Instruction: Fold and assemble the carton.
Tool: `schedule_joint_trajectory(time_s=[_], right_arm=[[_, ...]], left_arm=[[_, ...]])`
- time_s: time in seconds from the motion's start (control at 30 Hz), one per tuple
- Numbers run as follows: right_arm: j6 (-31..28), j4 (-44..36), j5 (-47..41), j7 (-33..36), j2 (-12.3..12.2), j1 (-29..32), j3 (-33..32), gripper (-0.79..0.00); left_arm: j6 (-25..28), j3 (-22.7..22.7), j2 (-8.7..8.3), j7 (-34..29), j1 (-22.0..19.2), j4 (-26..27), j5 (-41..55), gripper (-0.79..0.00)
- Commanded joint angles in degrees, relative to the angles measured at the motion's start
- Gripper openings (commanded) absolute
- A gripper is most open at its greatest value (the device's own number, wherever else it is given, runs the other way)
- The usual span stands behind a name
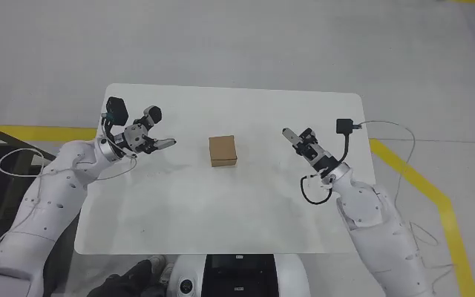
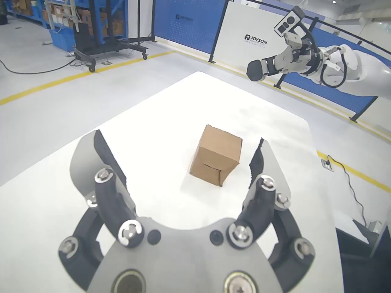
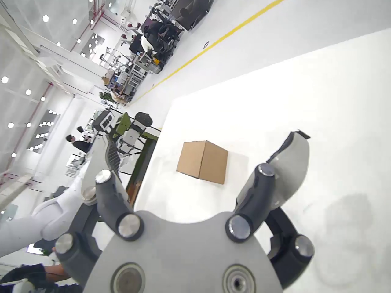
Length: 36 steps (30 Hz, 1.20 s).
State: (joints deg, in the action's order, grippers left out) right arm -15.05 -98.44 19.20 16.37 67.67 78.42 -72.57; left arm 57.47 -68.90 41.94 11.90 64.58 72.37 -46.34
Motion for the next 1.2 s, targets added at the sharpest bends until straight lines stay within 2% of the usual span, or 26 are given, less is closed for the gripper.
schedule_joint_trajectory(time_s=[0.0, 0.2, 0.43, 0.67, 1.17], right_arm=[[0.02, -0.06, 3.81, -0.86, -0.18, 0.19, -0.81, 0.000], [0.94, -0.99, 12.42, -4.53, -0.74, 1.86, -4.15, 0.000], [3.54, -3.86, 20.74, -8.25, -1.20, 4.38, -7.65, 0.000], [4.37, -8.60, 26.37, -8.80, -1.62, 7.13, -10.58, 0.000], [4.37, -8.60, 26.36, -8.81, -1.62, 7.13, -10.58, 0.000]], left_arm=[[-1.20, -1.85, -0.56, -4.24, 1.17, 1.19, 2.96, 0.000], [-3.21, -8.76, -2.38, -12.86, 5.67, 3.85, 9.43, 0.000], [-2.62, -14.92, -3.60, -18.01, 9.68, 6.47, 15.95, 0.000], [-3.30, -16.28, -3.87, -23.42, 10.48, 8.59, 19.24, 0.000], [-3.30, -16.28, -3.87, -23.42, 10.48, 8.59, 19.24, -0.001]])
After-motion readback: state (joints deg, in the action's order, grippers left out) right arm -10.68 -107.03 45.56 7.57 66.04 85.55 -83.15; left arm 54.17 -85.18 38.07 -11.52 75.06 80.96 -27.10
